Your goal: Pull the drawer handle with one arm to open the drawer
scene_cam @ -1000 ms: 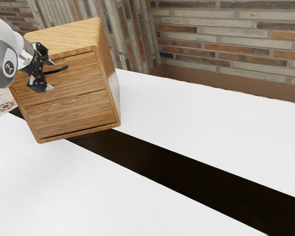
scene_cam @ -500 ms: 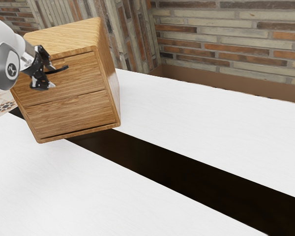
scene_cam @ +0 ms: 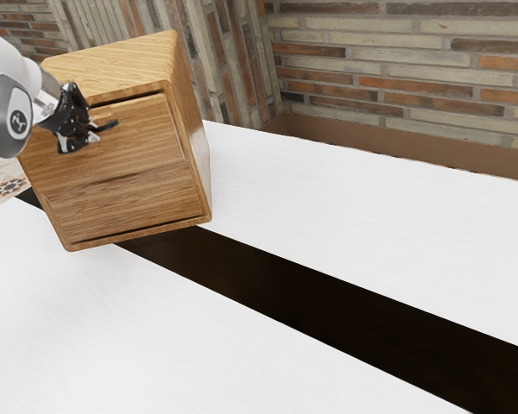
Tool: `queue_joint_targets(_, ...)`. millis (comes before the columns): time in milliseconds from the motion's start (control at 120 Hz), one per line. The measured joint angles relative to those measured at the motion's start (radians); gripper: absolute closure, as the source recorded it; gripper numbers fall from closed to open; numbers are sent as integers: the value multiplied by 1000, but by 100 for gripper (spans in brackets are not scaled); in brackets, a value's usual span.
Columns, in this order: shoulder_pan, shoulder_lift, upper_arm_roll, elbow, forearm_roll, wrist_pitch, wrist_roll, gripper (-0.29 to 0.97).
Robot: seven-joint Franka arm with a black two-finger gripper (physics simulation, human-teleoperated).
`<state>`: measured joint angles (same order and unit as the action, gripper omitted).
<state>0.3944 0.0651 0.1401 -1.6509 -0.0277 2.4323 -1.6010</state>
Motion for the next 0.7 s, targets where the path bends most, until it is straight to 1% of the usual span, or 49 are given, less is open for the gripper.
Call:
queue_joint_targets(100,-6,-44,0,-50,-2,-1,-1,74)
queue_joint_targets(317,-24,-184,-2,-205,-4,-5,-2,77)
queue_joint_targets(525,-6,-331,-9,-350,-3,-6,-5,77)
queue_joint_targets(700,5,-402,-28,-428,-3,-7,-10,78)
